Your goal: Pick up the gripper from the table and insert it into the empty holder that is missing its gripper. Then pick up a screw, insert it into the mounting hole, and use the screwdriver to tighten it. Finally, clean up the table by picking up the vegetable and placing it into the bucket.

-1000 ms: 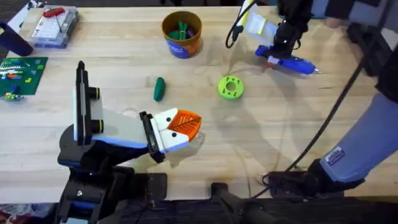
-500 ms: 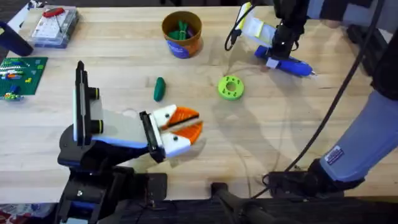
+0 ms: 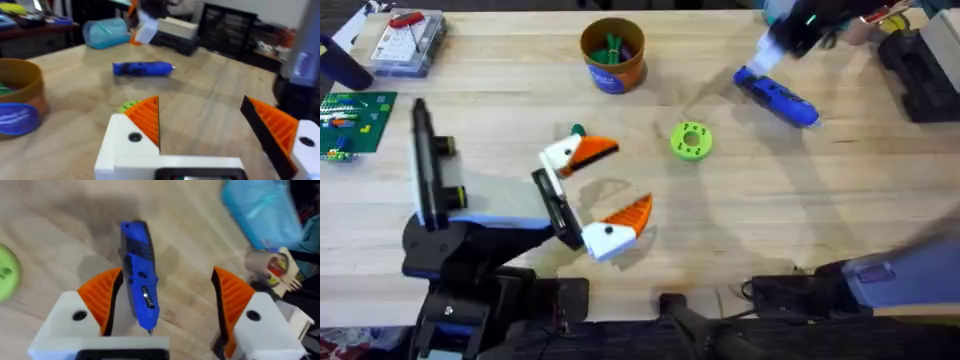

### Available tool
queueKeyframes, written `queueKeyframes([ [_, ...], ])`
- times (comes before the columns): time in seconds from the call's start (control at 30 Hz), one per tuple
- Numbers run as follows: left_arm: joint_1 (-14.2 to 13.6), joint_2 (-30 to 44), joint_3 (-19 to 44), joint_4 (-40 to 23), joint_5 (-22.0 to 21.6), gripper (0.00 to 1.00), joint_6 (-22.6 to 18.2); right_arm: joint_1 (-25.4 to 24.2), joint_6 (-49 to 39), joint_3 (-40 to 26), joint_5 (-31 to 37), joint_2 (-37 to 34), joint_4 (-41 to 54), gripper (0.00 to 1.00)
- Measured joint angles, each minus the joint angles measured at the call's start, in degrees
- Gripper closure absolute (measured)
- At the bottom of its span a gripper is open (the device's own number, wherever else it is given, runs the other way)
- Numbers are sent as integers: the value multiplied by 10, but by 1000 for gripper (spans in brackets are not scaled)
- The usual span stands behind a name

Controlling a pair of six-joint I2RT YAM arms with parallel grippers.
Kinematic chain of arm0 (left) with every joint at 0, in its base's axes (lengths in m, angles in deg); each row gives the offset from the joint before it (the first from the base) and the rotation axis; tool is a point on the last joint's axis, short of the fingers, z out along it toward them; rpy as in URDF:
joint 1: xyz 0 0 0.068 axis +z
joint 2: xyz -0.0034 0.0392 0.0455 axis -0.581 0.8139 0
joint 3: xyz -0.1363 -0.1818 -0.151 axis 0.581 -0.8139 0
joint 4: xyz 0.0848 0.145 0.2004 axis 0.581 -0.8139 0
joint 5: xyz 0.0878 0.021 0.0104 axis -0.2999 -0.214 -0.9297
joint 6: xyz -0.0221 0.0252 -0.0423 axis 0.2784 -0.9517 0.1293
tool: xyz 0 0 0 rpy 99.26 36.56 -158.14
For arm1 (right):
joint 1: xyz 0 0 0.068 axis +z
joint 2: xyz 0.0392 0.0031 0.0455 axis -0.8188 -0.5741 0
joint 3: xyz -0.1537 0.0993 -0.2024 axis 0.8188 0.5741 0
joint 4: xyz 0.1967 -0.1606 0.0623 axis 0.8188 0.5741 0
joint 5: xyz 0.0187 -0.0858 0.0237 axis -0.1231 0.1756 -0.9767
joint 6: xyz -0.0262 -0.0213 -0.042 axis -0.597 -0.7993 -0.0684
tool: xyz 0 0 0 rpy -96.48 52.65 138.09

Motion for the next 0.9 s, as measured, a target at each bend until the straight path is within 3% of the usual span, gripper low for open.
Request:
queueKeyframes([
  [0.07, 3, 0, 3, 5, -31, 14, 6, 7, 60, -1, -4, 59, 1, 6],
  [0.17, 9, 5, 31, -37, -82, 15, -1, 16, 154, -2, -7, 125, 2, 5],
  [0.33, 27, 61, 149, -137, -163, 15, -58, 26, 271, -3, -10, 190, 18, 7],
  [0.67, 63, 329, 400, -366, -282, 15, -172, 45, 372, -3, -12, 263, 120, 6],
  [0.9, 94, 523, 535, -481, -320, 16, -204, 61, 416, 34, -20, 264, 139, 6],
])
